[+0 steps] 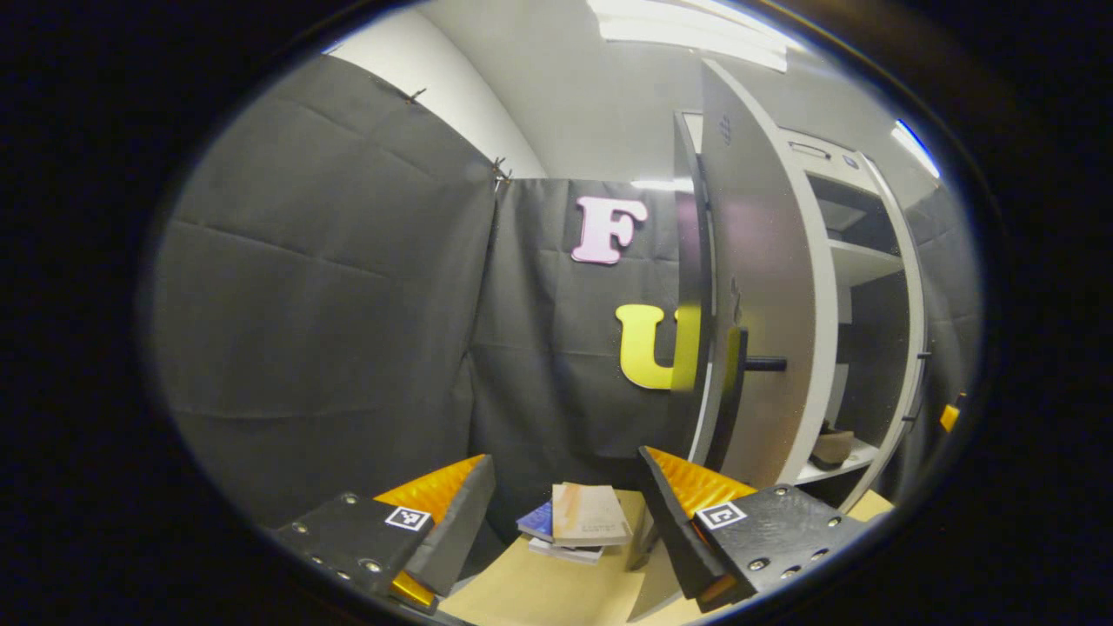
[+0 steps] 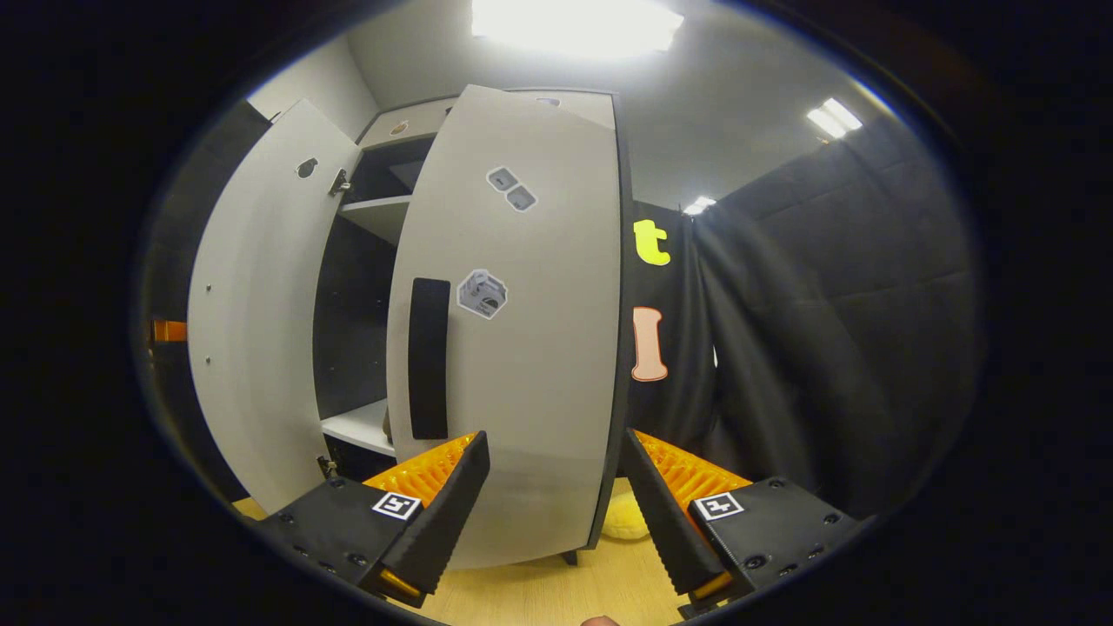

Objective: Grab one shoe with the right hand and put it into the shoe cabinet, grab the other shoe with the left hand and put it into the shoe cabinet; then close the right door with the right hand and the left door with the left hand.

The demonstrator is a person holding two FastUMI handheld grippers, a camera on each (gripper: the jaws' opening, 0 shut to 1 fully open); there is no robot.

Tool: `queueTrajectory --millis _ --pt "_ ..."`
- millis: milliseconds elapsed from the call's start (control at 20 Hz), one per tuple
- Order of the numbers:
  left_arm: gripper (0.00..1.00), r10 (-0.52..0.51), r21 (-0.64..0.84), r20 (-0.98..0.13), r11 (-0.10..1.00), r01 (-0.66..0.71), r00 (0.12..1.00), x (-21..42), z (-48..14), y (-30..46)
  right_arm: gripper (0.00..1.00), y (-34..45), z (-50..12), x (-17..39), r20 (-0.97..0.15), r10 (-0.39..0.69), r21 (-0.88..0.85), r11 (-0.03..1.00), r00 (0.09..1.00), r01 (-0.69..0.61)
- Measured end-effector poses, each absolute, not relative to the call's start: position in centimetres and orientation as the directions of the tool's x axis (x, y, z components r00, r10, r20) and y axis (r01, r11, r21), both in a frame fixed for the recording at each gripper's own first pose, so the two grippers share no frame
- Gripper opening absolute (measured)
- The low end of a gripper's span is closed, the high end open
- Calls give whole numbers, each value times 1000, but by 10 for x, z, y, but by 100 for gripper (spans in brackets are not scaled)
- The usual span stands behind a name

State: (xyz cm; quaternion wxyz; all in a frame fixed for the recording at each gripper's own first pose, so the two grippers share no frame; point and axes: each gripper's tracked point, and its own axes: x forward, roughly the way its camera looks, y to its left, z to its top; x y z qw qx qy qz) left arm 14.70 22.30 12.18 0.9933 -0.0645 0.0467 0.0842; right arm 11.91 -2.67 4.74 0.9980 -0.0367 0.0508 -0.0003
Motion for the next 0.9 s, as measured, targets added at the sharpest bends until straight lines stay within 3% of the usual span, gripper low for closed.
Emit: queueTrajectory --millis 100,300,500,550,600,900 --pt "100 106 -135 -99 984 -119 989 160 121 203 98 -38 43 112 -110 -18 -92 996 994 8" --pt "99 142 -39 -66 989 -145 988 155 130 191 98 -56 43 100 -97 -37 -76 997 995 30" --pt "99 71 -50 -75 996 -74 995 151 134 165 98 -63 32 95 -116 -39 -49 998 992 33" --pt "92 57 -51 -70 997 -60 996 151 133 147 98 -62 29 93 -125 -31 -40 999 992 26" --pt "99 43 -45 -62 998 -46 997 153 135 137 98 -60 27 92 -130 -25 -36 999 991 21" --pt "99 3 -34 -30 999 -4 1000 156 142 88 98 -62 29 86 -131 -19 -76 997 991 9"
